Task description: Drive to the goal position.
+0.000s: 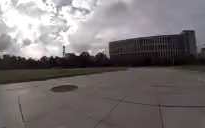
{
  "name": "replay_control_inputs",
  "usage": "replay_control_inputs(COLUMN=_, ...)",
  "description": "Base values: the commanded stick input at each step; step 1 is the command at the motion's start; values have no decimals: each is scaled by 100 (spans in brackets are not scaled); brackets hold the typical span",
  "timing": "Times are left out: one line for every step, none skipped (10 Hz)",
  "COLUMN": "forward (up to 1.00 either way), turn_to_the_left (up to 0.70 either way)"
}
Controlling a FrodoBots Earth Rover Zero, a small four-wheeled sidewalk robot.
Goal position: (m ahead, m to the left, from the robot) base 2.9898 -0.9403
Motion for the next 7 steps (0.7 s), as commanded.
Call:
replay_control_inputs(forward=70, turn_to_the_left=-30)
replay_control_inputs(forward=70, turn_to_the_left=-15)
replay_control_inputs(forward=70, turn_to_the_left=0)
replay_control_inputs(forward=70, turn_to_the_left=0)
replay_control_inputs(forward=70, turn_to_the_left=0)
replay_control_inputs(forward=70, turn_to_the_left=0)
replay_control_inputs(forward=70, turn_to_the_left=0)
